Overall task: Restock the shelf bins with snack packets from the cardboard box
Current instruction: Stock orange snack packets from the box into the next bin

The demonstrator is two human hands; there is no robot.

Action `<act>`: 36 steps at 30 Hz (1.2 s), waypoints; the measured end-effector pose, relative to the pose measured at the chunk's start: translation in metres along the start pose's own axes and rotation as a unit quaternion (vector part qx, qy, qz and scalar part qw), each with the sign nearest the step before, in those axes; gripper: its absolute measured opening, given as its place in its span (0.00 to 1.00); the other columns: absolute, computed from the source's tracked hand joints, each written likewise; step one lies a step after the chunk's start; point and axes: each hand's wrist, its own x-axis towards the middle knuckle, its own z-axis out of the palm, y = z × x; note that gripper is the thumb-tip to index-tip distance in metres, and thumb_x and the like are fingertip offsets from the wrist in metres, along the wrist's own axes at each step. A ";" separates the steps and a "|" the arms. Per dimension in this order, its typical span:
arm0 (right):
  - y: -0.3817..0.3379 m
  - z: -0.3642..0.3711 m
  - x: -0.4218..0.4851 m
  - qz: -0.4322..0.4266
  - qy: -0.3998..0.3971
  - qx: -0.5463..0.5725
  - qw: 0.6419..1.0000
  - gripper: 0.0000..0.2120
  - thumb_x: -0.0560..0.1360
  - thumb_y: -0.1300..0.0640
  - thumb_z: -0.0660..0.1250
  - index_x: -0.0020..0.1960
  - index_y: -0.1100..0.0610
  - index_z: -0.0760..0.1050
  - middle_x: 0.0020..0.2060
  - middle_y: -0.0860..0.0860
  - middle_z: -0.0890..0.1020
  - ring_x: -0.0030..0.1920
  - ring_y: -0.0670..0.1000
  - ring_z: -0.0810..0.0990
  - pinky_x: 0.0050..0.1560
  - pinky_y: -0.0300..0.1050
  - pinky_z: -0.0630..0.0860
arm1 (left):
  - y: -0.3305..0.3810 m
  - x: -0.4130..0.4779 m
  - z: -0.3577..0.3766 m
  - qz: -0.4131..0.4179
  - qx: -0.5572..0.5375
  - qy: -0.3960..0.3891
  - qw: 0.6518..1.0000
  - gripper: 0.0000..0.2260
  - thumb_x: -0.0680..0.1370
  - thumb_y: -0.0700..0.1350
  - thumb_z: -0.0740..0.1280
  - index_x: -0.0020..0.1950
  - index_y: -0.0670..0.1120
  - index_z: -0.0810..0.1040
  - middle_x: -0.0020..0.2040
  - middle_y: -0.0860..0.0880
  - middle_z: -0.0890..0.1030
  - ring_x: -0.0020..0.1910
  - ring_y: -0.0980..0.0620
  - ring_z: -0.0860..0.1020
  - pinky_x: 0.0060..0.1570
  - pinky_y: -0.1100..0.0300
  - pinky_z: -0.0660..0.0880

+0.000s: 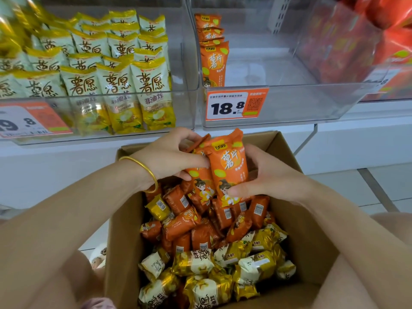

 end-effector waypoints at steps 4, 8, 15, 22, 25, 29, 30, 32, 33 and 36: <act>0.001 0.005 0.003 -0.067 -0.092 0.111 0.987 0.48 0.64 0.61 0.78 0.75 0.50 0.54 0.69 0.50 0.71 0.68 0.49 0.72 0.65 0.49 0.73 | 0.010 -0.004 0.006 0.050 0.014 0.013 0.999 0.13 0.71 0.45 0.73 0.51 0.56 0.73 0.52 0.50 0.77 0.42 0.51 0.82 0.40 0.56 0.81; -0.009 -0.002 -0.001 -0.104 -0.093 0.170 0.976 0.47 0.63 0.49 0.79 0.74 0.52 0.57 0.69 0.54 0.71 0.68 0.56 0.72 0.65 0.57 0.71 | 0.025 -0.007 0.004 0.096 0.017 0.081 0.992 0.15 0.72 0.47 0.72 0.56 0.48 0.72 0.50 0.48 0.78 0.35 0.53 0.80 0.38 0.59 0.79; -0.040 -0.002 0.006 -0.200 0.067 0.138 0.968 0.17 0.76 0.52 0.66 0.64 0.45 0.71 0.59 0.49 0.76 0.50 0.49 0.80 0.42 0.45 0.78 | 0.048 -0.002 0.008 0.145 -0.070 0.080 0.984 0.07 0.75 0.43 0.68 0.51 0.44 0.73 0.51 0.42 0.79 0.44 0.48 0.80 0.41 0.56 0.78; -0.018 0.003 0.008 -0.152 0.082 0.165 0.971 0.25 0.72 0.61 0.68 0.63 0.48 0.60 0.61 0.58 0.75 0.56 0.51 0.79 0.52 0.47 0.79 | 0.037 0.001 0.019 0.156 0.023 0.102 0.982 0.13 0.75 0.42 0.70 0.57 0.47 0.71 0.50 0.50 0.76 0.42 0.56 0.78 0.34 0.67 0.78; -0.038 -0.008 0.011 -0.179 0.134 0.109 0.969 0.36 0.72 0.63 0.71 0.70 0.46 0.56 0.61 0.56 0.74 0.54 0.46 0.79 0.47 0.40 0.78 | 0.050 -0.001 0.016 0.220 0.057 0.121 0.966 0.16 0.74 0.44 0.71 0.59 0.50 0.70 0.52 0.52 0.77 0.47 0.57 0.79 0.40 0.65 0.79; -0.086 -0.040 0.025 -0.242 0.210 0.139 0.937 0.37 0.66 0.64 0.73 0.67 0.44 0.60 0.55 0.54 0.75 0.51 0.49 0.80 0.48 0.47 0.80 | 0.077 0.005 -0.003 0.326 0.132 0.241 0.905 0.17 0.75 0.47 0.69 0.62 0.50 0.70 0.54 0.56 0.73 0.50 0.61 0.75 0.48 0.72 0.71; -0.097 -0.050 0.032 -0.261 0.237 0.146 0.924 0.35 0.65 0.64 0.73 0.66 0.46 0.61 0.55 0.53 0.75 0.51 0.50 0.79 0.48 0.48 0.80 | 0.081 0.009 -0.009 0.340 0.175 0.275 0.882 0.18 0.75 0.47 0.69 0.63 0.48 0.70 0.54 0.55 0.71 0.51 0.59 0.73 0.48 0.70 0.70; -0.113 -0.068 0.051 -0.278 0.285 0.108 0.911 0.33 0.67 0.68 0.73 0.64 0.52 0.61 0.52 0.52 0.75 0.50 0.49 0.78 0.47 0.44 0.79 | 0.083 0.018 -0.018 0.343 0.247 0.304 0.854 0.18 0.75 0.46 0.69 0.64 0.46 0.70 0.55 0.54 0.67 0.54 0.56 0.70 0.51 0.63 0.69; -0.117 -0.074 0.061 -0.270 0.297 0.070 0.913 0.32 0.67 0.70 0.73 0.62 0.54 0.61 0.51 0.52 0.75 0.48 0.47 0.77 0.46 0.42 0.78 | 0.080 0.023 -0.020 0.339 0.265 0.302 0.851 0.19 0.75 0.45 0.69 0.64 0.45 0.70 0.55 0.54 0.65 0.54 0.55 0.70 0.52 0.60 0.69; -0.116 -0.079 0.089 -0.186 0.276 -0.051 0.942 0.33 0.63 0.71 0.76 0.57 0.54 0.61 0.47 0.49 0.73 0.45 0.47 0.76 0.40 0.42 0.76 | 0.072 0.034 -0.021 0.337 0.295 0.275 0.851 0.20 0.75 0.44 0.69 0.65 0.44 0.69 0.56 0.53 0.64 0.58 0.51 0.71 0.56 0.60 0.68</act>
